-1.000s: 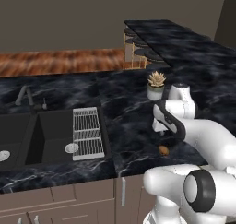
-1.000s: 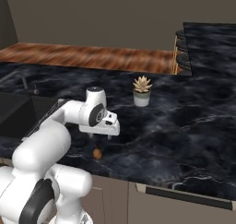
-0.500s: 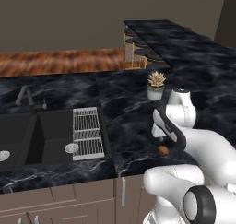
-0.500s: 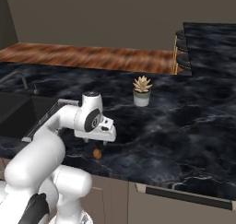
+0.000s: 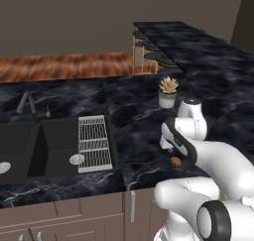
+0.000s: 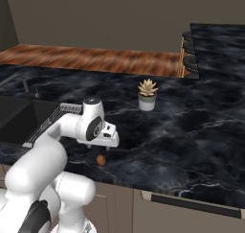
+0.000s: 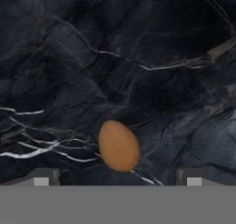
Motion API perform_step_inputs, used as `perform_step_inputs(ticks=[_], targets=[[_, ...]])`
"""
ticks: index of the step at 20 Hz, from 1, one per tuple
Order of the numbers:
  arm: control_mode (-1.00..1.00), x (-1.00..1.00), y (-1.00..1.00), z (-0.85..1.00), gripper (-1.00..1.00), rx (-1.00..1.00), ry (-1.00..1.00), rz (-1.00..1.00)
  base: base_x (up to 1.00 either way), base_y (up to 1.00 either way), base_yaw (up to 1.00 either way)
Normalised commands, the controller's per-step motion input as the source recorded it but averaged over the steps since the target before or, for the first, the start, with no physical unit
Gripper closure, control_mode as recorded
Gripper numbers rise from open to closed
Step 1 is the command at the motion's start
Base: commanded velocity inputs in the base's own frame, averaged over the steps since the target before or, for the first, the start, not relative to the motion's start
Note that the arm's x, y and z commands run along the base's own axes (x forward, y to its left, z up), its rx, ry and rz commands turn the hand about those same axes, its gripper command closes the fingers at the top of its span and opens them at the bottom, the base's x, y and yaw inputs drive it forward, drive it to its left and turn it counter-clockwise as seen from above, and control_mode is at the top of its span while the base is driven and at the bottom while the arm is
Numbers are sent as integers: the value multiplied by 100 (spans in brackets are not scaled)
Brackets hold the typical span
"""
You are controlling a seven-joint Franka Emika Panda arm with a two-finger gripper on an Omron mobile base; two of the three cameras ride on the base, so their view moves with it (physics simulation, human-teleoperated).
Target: Gather the eggs and milk located in the vicinity of the sink area and place them right next to the bowl.
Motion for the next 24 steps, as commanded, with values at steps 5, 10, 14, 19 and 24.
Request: perform_step_inputs(ticks=[5, 10, 14, 19, 24], targets=[[-100, 12, -7, -14, -100, 0, 3, 0, 0, 0, 0], [-100, -1, -1, -26, -100, 0, 10, 0, 0, 0, 0], [-100, 0, 0, -28, -100, 0, 7, 0, 0, 0, 0], [-100, 0, 0, -30, -100, 0, 4, 0, 0, 0, 0], [-100, 0, 0, -41, -100, 0, 7, 0, 0, 0, 0]])
